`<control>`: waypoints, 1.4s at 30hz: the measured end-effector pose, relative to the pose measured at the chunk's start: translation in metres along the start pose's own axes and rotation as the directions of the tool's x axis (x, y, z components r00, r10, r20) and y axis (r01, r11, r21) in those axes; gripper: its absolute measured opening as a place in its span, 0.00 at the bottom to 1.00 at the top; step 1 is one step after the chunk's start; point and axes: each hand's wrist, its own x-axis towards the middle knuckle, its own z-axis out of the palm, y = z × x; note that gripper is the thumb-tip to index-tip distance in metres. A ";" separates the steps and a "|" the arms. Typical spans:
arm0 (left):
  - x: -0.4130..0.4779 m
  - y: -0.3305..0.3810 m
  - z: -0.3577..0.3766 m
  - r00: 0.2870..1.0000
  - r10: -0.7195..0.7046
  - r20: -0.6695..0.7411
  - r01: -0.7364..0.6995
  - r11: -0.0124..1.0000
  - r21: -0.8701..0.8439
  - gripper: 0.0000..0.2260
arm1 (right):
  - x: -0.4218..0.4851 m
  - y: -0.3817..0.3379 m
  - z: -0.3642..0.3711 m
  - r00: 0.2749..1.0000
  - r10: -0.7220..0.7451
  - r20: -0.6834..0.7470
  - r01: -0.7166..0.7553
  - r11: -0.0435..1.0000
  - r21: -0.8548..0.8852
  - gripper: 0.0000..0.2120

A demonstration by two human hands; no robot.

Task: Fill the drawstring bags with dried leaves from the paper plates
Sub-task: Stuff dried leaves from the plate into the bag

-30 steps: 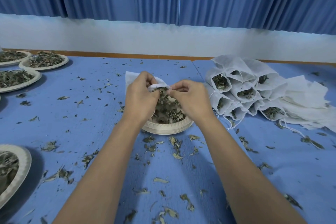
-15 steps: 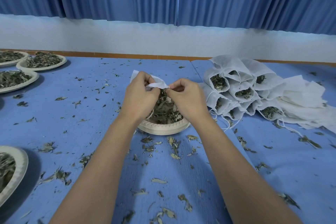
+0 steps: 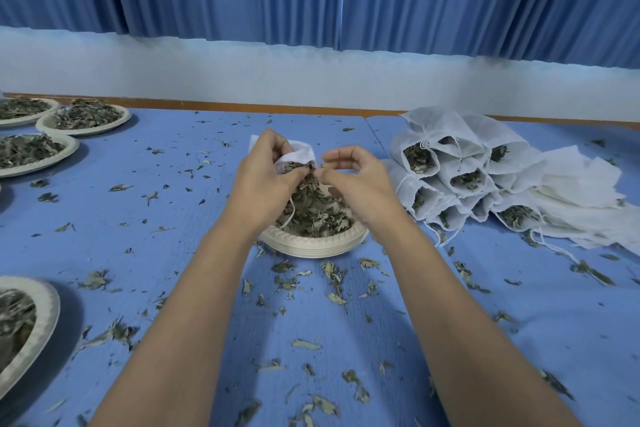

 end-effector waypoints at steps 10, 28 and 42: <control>0.003 -0.003 0.000 0.999 -0.032 -0.018 0.031 0.998 -0.053 0.12 | -0.007 -0.006 0.007 0.985 -0.134 -0.112 0.112 0.977 -0.184 0.08; 0.001 -0.014 0.011 0.945 0.135 -0.299 -0.036 0.949 0.313 0.15 | -0.010 -0.007 0.006 0.999 -0.041 0.015 0.043 0.994 -0.096 0.11; 0.000 -0.002 0.004 0.967 -0.076 0.242 0.043 0.989 0.141 0.24 | -0.007 -0.003 0.004 0.985 -0.068 -0.156 0.045 0.988 -0.148 0.08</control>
